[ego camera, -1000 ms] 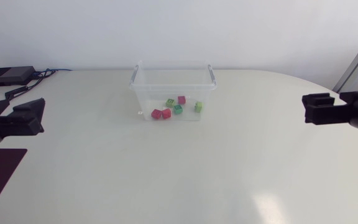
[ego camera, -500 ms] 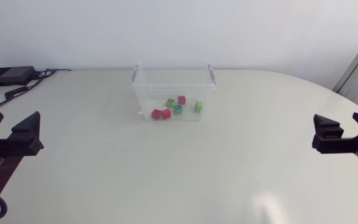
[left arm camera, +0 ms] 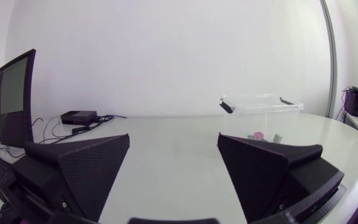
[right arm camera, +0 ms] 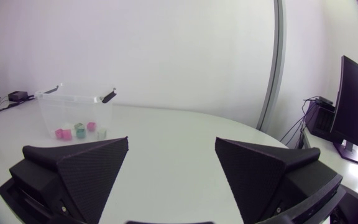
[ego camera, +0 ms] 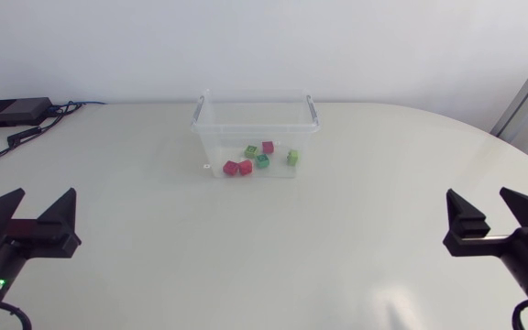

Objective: Place the duplo bricks in the container

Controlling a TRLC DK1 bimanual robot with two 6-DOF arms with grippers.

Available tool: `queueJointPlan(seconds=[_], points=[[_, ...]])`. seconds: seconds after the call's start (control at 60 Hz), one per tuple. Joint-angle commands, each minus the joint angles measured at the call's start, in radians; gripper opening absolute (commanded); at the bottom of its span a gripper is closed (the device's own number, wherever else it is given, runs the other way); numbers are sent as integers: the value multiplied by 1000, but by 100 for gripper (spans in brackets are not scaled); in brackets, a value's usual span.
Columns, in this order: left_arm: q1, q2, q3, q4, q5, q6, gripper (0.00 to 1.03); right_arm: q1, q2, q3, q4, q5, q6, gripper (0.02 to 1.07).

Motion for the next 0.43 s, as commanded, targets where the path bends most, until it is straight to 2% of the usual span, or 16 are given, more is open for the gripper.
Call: queueJointPlan(seconds=[0.0,0.25,0.417], points=[[-13,-34,-46,16,11,-27,99,-10,-44,-62,35,-16,32,103],[-40,-124,-122,16,19,-48,99,-24,-168,-192,114,-77,64,103],[-40,-124,-122,16,19,-48,99,-24,-169,-192,114,-77,64,103]])
